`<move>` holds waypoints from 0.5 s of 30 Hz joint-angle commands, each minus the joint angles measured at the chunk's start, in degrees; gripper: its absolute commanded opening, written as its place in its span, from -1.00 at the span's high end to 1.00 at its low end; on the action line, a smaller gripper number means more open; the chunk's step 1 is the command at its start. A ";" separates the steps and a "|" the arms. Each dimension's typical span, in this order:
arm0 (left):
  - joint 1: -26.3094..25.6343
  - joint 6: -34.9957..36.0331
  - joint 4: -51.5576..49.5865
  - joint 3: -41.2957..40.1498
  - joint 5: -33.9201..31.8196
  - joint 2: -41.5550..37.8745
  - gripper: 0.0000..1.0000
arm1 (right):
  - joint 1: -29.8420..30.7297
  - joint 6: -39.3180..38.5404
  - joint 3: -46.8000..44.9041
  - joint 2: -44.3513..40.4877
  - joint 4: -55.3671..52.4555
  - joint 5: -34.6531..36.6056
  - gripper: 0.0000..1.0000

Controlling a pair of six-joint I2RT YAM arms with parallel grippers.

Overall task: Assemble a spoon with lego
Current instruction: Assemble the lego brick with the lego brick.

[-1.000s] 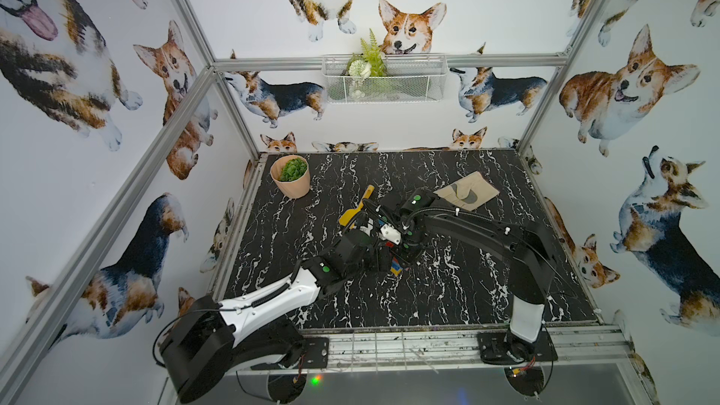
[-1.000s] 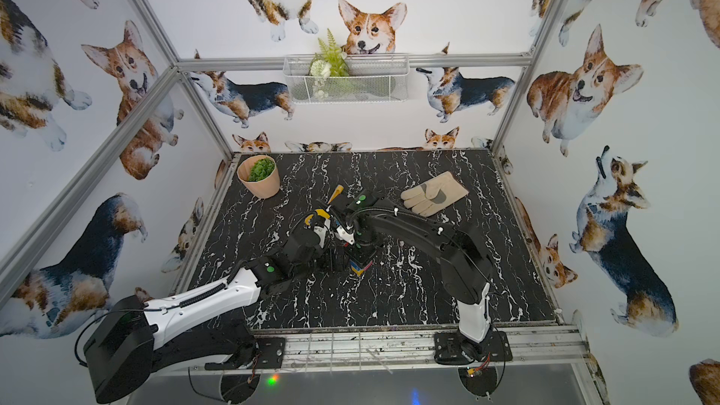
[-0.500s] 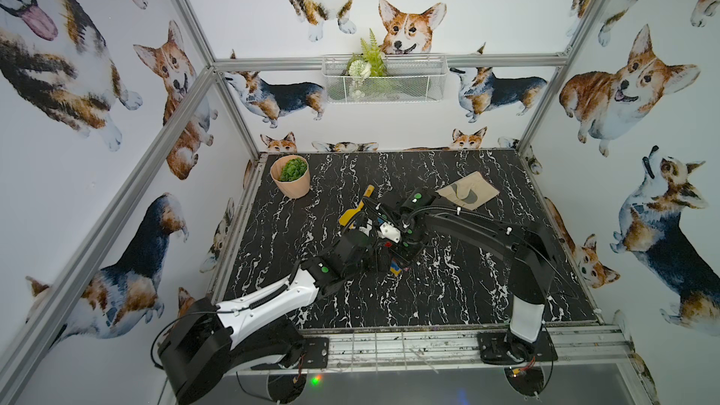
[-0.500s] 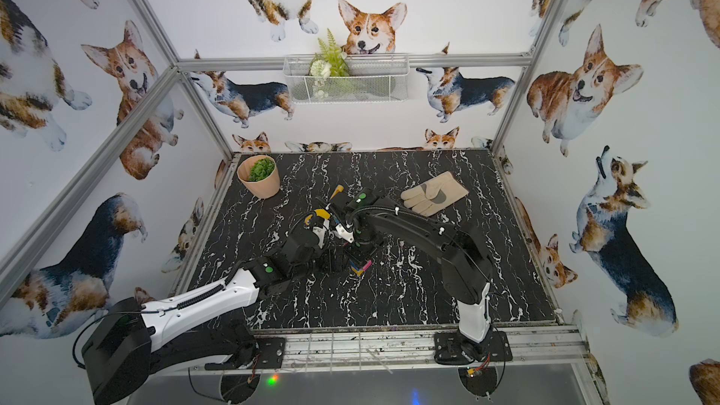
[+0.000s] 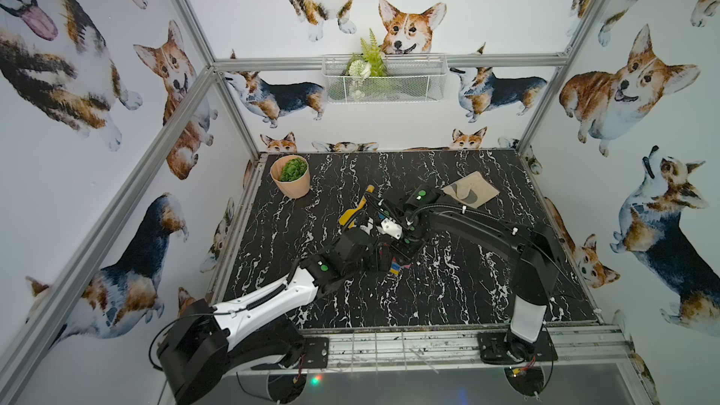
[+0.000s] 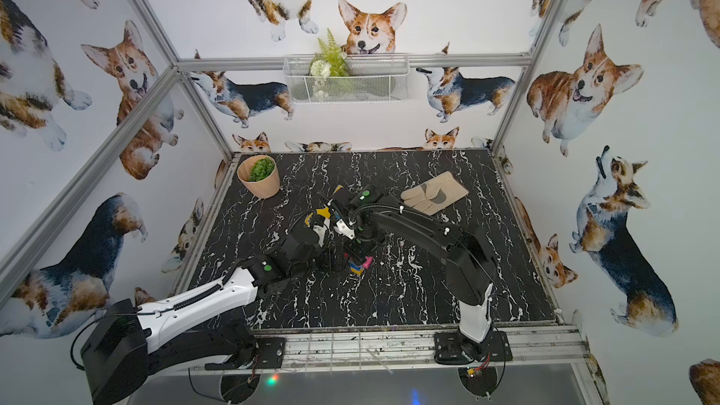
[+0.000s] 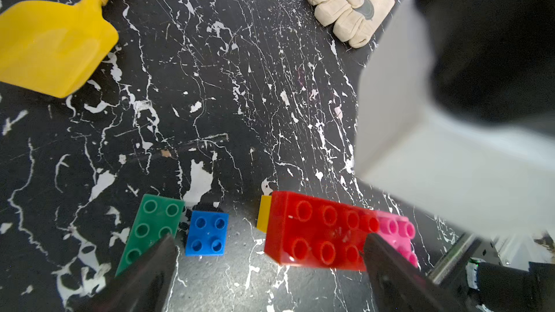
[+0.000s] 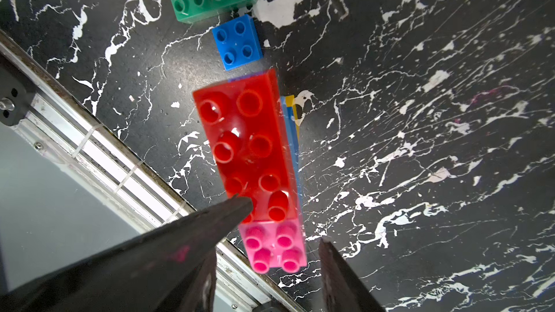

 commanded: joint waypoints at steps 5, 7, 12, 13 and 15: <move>0.11 0.57 -3.27 1.81 -1.29 -2.37 -1.00 | -1.11 0.56 0.37 -1.87 0.76 -1.30 -0.19; 0.27 0.39 -6.53 2.51 -2.93 -4.72 -1.00 | -1.96 1.02 -0.29 -3.67 1.82 -2.10 -0.25; 1.54 0.16 -16.17 4.43 -6.16 -11.34 -1.00 | -6.14 3.63 -3.93 -10.84 6.88 -4.90 -0.38; 2.21 0.33 -18.09 4.84 -6.35 -12.72 -1.00 | -6.88 4.06 -4.78 -12.57 7.95 -5.00 -0.43; 4.04 1.18 -22.12 5.80 -6.48 -14.43 -1.00 | -7.75 4.71 -5.79 -15.01 8.97 -4.79 -0.47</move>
